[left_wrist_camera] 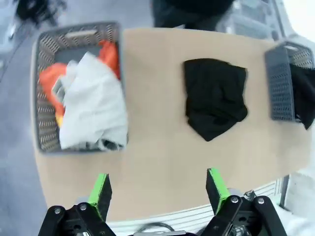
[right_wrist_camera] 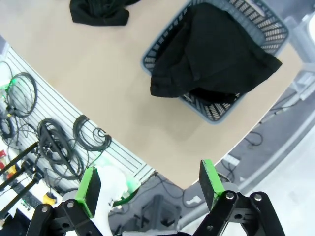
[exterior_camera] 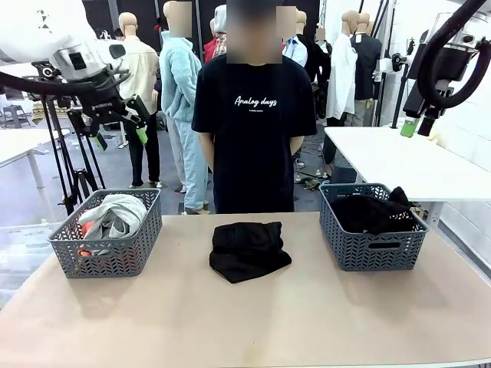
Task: Sort the tops and bottoms.
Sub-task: Lift clothes from the center of the table with your right hand.
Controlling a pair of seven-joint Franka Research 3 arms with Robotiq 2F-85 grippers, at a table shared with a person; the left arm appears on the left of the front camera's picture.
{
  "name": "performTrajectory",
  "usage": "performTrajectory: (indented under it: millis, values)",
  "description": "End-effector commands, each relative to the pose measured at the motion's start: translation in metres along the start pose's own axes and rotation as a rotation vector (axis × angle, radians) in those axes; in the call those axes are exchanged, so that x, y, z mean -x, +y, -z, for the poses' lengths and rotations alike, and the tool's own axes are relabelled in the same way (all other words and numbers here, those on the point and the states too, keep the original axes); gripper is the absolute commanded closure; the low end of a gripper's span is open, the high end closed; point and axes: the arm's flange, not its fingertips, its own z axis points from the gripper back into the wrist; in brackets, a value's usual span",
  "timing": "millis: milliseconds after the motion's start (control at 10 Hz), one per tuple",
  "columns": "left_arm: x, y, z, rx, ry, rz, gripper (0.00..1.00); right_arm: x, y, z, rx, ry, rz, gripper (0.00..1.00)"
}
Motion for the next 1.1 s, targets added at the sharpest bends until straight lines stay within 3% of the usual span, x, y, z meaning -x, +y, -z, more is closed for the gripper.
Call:
performTrajectory:
  millis: [0, 300, 500, 700, 800, 1000]
  values:
    - [0.009, 0.021, -0.013, 0.115, -0.025, 0.026, 0.0, 0.002, 0.002, 0.001, 0.001, 0.008, 0.004, 0.0]
    - [0.011, 0.017, -0.024, 0.021, 0.081, 0.274, 0.0, 0.002, 0.002, 0.001, 0.001, 0.008, 0.004, 0.0]
    - [0.003, 0.005, -0.027, 0.015, 0.052, 0.303, 0.0, 0.002, 0.002, 0.001, 0.001, 0.008, 0.004, 0.0]
    - [-0.008, 0.016, -0.025, 0.007, 0.07, 0.202, 0.0, 0.002, 0.002, 0.001, 0.001, 0.008, 0.004, 0.0]
    - [0.01, 0.004, -0.024, 0.025, 0.062, 0.283, 0.0, 0.002, 0.002, 0.001, 0.001, 0.008, 0.004, 0.0]
    - [0.01, 0.004, -0.024, 0.025, 0.062, 0.283, 0.0, 0.002, 0.002, 0.001, 0.001, 0.008, 0.004, 0.0]
